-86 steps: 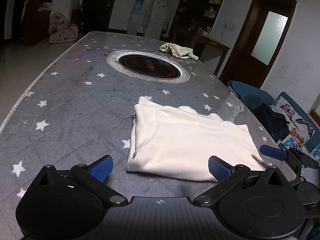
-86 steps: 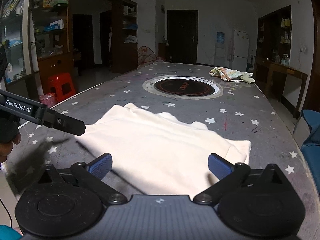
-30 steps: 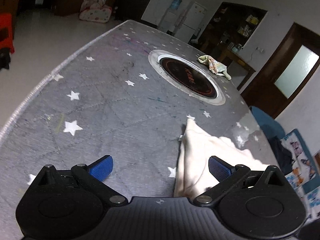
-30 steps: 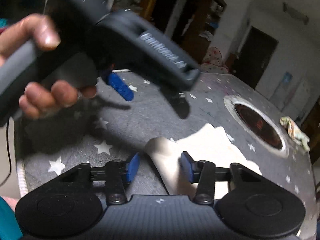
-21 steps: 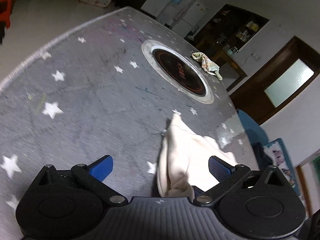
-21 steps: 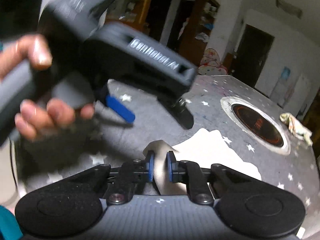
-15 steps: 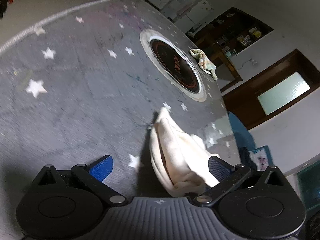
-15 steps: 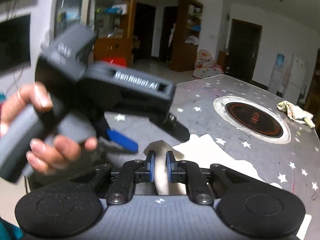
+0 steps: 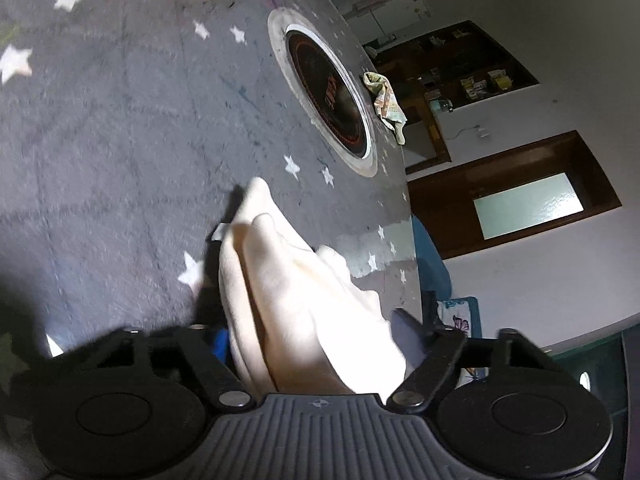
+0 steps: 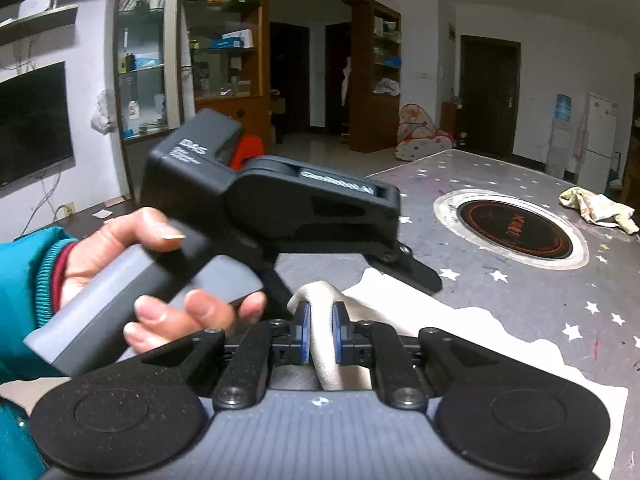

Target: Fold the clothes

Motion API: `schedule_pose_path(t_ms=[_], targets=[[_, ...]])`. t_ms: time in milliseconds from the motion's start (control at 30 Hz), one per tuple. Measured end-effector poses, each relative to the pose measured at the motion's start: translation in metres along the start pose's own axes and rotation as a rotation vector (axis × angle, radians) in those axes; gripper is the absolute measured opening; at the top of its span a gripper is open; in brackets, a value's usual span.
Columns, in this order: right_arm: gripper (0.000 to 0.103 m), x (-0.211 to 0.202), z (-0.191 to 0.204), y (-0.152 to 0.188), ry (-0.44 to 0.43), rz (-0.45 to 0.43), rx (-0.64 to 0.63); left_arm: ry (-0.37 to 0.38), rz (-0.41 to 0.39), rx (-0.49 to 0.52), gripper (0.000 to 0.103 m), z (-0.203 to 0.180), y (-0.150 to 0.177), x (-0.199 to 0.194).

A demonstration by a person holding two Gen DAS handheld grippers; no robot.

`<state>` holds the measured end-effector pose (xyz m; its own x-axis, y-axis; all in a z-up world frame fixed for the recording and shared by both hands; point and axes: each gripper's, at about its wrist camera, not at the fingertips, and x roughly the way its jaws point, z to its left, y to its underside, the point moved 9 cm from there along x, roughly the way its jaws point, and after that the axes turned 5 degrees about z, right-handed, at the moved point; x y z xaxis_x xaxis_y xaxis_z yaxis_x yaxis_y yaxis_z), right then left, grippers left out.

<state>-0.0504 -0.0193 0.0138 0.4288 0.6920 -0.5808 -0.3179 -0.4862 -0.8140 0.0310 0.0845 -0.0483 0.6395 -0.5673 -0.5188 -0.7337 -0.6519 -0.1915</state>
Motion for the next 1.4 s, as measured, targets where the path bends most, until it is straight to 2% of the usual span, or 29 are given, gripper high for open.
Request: schedule_pose_path(t_ms=[67,200,267,367,467,633,800,967,1067,1233,1400], targets=[[0.010,-0.002,0.003,0.003,-0.010,0.001,-0.003,0.007,0.002,-0.011,0.058,0.002,0.002,0.002],[0.010,-0.005,0.010,0.009,-0.029,0.012,-0.004,-0.007,0.000,-0.006,0.041,0.006,0.006,0.005],[0.010,-0.006,0.011,0.012,-0.040,0.020,-0.001,-0.022,-0.003,0.001,0.026,0.008,0.006,0.006],[0.012,-0.011,0.008,0.019,-0.060,0.023,0.037,-0.045,-0.015,0.015,0.021,0.012,0.005,0.005],[0.018,-0.023,-0.009,0.026,-0.044,0.011,0.111,-0.043,-0.017,0.015,0.021,0.014,0.006,0.004],[0.018,-0.038,-0.052,0.045,0.044,0.018,0.233,-0.056,-0.024,0.044,0.021,0.013,0.008,0.001],[0.018,-0.043,-0.087,0.078,0.200,0.093,0.254,-0.080,-0.039,0.081,0.021,0.010,0.008,-0.001],[0.018,-0.058,-0.088,0.096,0.214,0.098,0.225,-0.093,-0.045,0.106,0.021,0.009,0.009,-0.003],[0.018,-0.066,-0.088,0.096,0.205,0.120,0.219,-0.095,-0.046,0.117,0.021,0.008,0.009,-0.002],[0.018,-0.063,-0.105,0.076,0.239,0.109,0.212,-0.107,-0.050,0.143,0.024,0.004,0.011,0.000],[0.018,-0.039,-0.139,0.071,0.288,0.114,0.255,-0.076,-0.044,0.144,0.038,-0.001,0.015,0.001]])
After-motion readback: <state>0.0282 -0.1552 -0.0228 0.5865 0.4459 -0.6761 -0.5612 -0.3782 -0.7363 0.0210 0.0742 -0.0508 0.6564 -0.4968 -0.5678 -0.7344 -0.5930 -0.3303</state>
